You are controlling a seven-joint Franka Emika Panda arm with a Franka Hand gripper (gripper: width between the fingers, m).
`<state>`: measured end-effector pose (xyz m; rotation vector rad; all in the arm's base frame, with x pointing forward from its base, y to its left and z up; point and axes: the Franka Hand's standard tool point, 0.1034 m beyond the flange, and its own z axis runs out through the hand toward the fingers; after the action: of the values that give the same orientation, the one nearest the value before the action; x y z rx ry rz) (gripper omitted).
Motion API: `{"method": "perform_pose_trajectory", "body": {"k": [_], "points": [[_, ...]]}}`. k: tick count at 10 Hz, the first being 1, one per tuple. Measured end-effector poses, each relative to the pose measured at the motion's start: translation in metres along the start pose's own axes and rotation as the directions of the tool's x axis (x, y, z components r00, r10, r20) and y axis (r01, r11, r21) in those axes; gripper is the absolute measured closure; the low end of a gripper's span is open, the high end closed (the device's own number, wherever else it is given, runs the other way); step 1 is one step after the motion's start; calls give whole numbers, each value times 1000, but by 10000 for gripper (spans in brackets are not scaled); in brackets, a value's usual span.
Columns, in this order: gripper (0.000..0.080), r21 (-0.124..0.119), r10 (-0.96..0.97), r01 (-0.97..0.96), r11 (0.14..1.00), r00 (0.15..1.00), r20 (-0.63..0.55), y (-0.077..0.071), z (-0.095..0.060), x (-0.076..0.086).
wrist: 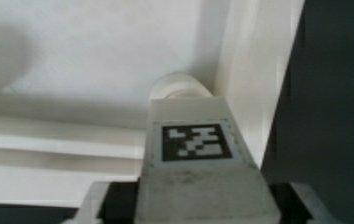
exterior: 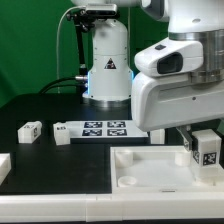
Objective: Assemble one leg
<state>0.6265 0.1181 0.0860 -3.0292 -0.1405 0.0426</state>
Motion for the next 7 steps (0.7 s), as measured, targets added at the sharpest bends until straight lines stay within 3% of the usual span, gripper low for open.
{"method": "perform_pose_trajectory", "body": {"k": [2, 4, 7], "points": [[507, 9, 244, -243, 970, 969, -37, 2, 1, 1], [506, 23, 476, -476, 879, 878, -40, 3, 1, 0], [506, 30, 806, -806, 591, 590, -34, 2, 2, -1]]}}
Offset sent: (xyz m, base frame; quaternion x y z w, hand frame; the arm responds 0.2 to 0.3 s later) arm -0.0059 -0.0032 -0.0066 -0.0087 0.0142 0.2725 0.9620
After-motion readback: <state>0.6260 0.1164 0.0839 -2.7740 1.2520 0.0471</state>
